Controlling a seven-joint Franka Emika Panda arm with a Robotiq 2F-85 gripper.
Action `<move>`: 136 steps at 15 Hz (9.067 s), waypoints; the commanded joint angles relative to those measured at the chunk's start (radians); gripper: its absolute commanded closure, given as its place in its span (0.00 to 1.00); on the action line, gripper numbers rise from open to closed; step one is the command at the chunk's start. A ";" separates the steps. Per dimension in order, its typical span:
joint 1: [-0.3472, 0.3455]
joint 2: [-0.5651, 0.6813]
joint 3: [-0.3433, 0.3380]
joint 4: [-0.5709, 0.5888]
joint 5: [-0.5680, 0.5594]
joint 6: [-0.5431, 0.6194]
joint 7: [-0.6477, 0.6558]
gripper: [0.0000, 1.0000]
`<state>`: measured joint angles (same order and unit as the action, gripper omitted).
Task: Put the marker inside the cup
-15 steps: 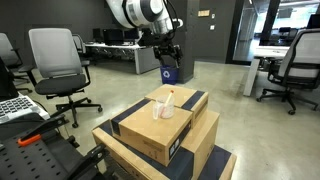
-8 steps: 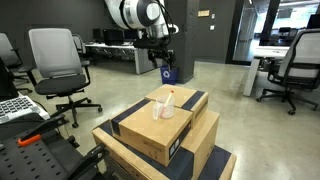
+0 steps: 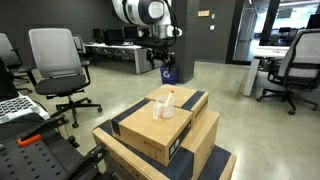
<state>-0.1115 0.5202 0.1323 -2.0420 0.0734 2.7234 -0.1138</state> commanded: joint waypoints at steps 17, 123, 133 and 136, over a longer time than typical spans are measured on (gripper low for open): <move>0.000 -0.124 -0.024 -0.014 0.066 -0.276 -0.189 0.00; 0.045 -0.153 -0.090 -0.017 -0.020 -0.450 -0.139 0.00; 0.045 -0.153 -0.090 -0.017 -0.020 -0.450 -0.139 0.00; 0.045 -0.153 -0.090 -0.017 -0.020 -0.450 -0.139 0.00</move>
<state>-0.0716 0.3671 0.0473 -2.0605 0.0508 2.2750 -0.2513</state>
